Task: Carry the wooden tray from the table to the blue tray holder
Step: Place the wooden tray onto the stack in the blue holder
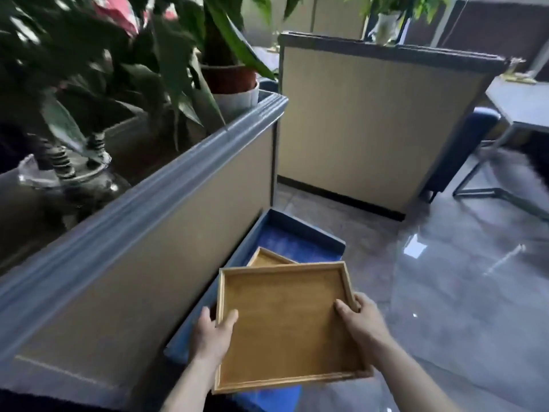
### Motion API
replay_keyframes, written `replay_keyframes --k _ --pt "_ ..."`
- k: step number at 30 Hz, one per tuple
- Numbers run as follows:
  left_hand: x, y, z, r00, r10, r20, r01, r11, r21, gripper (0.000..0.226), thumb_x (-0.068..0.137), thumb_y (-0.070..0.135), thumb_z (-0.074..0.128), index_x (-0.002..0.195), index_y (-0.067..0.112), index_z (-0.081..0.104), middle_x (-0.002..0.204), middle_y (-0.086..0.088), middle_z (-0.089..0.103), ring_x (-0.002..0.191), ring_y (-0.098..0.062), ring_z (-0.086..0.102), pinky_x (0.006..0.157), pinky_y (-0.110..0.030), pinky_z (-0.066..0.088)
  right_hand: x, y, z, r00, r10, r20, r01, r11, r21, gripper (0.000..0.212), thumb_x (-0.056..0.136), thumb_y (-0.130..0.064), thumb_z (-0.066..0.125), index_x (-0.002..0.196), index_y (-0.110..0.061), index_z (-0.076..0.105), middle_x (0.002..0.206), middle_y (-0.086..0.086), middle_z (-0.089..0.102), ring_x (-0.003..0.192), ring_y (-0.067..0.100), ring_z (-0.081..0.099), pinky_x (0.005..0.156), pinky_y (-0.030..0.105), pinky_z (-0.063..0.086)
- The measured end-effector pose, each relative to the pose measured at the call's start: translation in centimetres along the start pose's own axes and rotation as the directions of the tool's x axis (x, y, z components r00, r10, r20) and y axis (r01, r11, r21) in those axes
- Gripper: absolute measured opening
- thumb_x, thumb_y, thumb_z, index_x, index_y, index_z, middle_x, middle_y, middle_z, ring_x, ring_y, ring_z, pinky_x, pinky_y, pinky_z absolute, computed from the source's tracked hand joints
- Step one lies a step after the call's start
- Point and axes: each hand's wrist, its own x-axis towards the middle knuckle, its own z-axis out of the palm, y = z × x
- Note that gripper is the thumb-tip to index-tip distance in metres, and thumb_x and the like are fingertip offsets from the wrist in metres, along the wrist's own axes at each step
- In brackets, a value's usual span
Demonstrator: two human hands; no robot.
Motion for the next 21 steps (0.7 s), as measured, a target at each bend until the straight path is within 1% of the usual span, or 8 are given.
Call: replay_keyframes --k 2,5,8,11,12,14,18,21 --pt "2.0 0.0 1.9 0.998 -0.011 -0.060 0.014 0.999 0.047 0.070 0.085 0.039 0.070 0.138 0.000 0.048 0.135 -0.022 0.057 0.122 -0.038 0.055 0.102 -0.044 0.045 3.1 0.1 1.0 1.000 0.007 0.026 -0.006 0.999 -0.035 0.020 0.089 -0.031 0.070 0.102 -0.016 0.069 0.097 0.005 0.075 0.098 0.030 0.070 0.087 0.037 0.054" --pt "4.3 0.0 4.7 0.990 -0.023 -0.136 0.041 0.990 0.137 0.061 0.088 0.040 0.065 0.130 -0.002 0.052 0.128 -0.024 0.057 0.114 -0.040 0.059 0.095 -0.046 0.049 7.5 0.2 2.6 0.997 0.025 0.075 -0.019 0.997 -0.068 0.021 0.090 -0.031 0.068 0.107 -0.019 0.068 0.099 0.005 0.072 0.106 0.031 0.067 0.087 0.033 0.048" --pt "5.8 -0.1 6.8 0.973 -0.054 -0.224 0.093 0.982 0.166 0.050 0.091 0.036 0.063 0.120 -0.004 0.055 0.121 -0.026 0.056 0.110 -0.041 0.058 0.093 -0.045 0.049 11.4 0.6 4.2 0.989 0.025 0.144 -0.009 0.994 -0.113 0.032 0.088 -0.033 0.069 0.115 -0.016 0.068 0.113 0.011 0.071 0.110 0.032 0.064 0.094 0.037 0.049" --pt "6.5 -0.5 8.6 0.949 -0.049 -0.311 0.117 0.973 0.201 0.037 0.092 0.032 0.061 0.098 -0.004 0.056 0.110 -0.026 0.054 0.101 -0.042 0.058 0.087 -0.048 0.050 14.0 1.0 5.5 0.978 0.043 0.203 -0.010 0.987 -0.160 0.042 0.090 -0.036 0.066 0.124 -0.012 0.063 0.122 0.015 0.063 0.115 0.035 0.060 0.099 0.040 0.048" --pt "6.4 -0.5 9.2 0.940 -0.047 -0.337 0.123 0.971 0.207 0.035 0.092 0.031 0.061 0.095 -0.003 0.055 0.109 -0.026 0.053 0.100 -0.042 0.058 0.086 -0.047 0.050 14.7 1.1 5.7 0.973 0.055 0.222 -0.015 0.984 -0.176 0.044 0.090 -0.037 0.065 0.125 -0.011 0.061 0.124 0.016 0.062 0.116 0.035 0.060 0.100 0.040 0.047" --pt "6.3 -0.3 10.3 0.923 -0.066 -0.380 0.157 0.964 0.214 0.034 0.092 0.031 0.061 0.101 -0.001 0.055 0.115 -0.024 0.053 0.103 -0.041 0.057 0.086 -0.045 0.049 15.8 1.2 5.8 0.962 0.083 0.262 -0.032 0.981 -0.192 0.046 0.088 -0.036 0.067 0.125 -0.009 0.060 0.123 0.016 0.061 0.114 0.035 0.060 0.099 0.040 0.048" --pt "5.6 -0.5 12.0 0.896 -0.144 -0.421 0.211 0.971 0.116 0.046 0.092 0.026 0.061 0.132 0.005 0.050 0.129 -0.019 0.052 0.118 -0.038 0.054 0.097 -0.048 0.046 16.9 1.1 5.7 0.949 0.082 0.304 -0.014 0.976 -0.219 0.058 0.088 -0.035 0.070 0.137 -0.010 0.050 0.131 0.014 0.058 0.122 0.033 0.056 0.101 0.039 0.043" --pt "5.4 -0.9 13.0 0.859 -0.205 -0.469 0.262 0.963 0.060 0.049 0.092 0.023 0.062 0.136 0.008 0.047 0.130 -0.019 0.057 0.118 -0.039 0.056 0.097 -0.050 0.047 17.5 0.8 5.7 0.938 0.050 0.342 0.021 0.979 -0.201 0.067 0.087 -0.035 0.072 0.144 -0.011 0.045 0.138 0.012 0.055 0.129 0.030 0.052 0.106 0.040 0.042"
